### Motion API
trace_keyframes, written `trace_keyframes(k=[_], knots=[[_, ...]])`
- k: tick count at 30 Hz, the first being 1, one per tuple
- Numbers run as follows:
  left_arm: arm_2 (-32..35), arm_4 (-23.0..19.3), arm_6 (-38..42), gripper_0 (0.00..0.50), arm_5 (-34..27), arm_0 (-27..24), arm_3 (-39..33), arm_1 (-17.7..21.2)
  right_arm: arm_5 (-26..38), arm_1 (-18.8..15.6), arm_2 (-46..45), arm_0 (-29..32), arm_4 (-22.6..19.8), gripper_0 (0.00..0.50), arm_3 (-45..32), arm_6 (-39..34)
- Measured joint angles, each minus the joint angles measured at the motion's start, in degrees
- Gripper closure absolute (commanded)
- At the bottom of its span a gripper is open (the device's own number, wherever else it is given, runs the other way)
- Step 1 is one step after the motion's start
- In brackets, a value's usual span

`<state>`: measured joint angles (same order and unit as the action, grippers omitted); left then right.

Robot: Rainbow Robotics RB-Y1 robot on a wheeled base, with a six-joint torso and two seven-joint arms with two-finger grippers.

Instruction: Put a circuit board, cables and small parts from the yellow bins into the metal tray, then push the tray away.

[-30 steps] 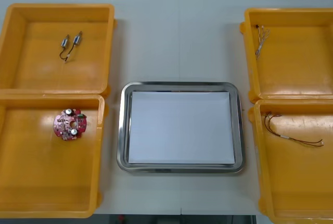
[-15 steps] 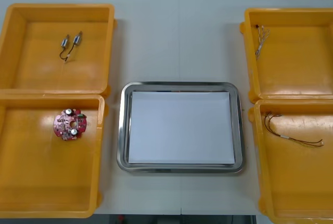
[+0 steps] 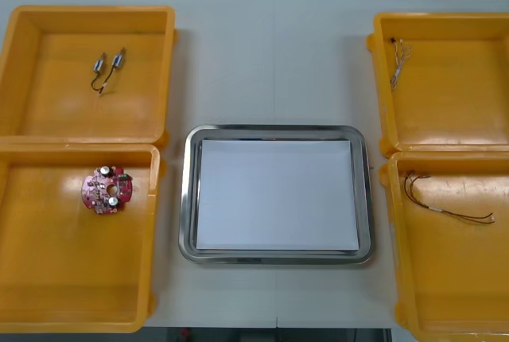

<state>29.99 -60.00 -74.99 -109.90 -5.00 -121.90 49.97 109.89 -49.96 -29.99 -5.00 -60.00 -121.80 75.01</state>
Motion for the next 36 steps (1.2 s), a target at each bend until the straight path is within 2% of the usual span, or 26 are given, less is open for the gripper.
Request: trace_keyframes(k=[36], knots=[[0.0, 0.0, 0.0, 0.000, 0.0, 0.0, 0.0, 0.0, 0.0, 0.0, 0.0, 0.0, 0.0, 0.000, 0.0, 0.0]])
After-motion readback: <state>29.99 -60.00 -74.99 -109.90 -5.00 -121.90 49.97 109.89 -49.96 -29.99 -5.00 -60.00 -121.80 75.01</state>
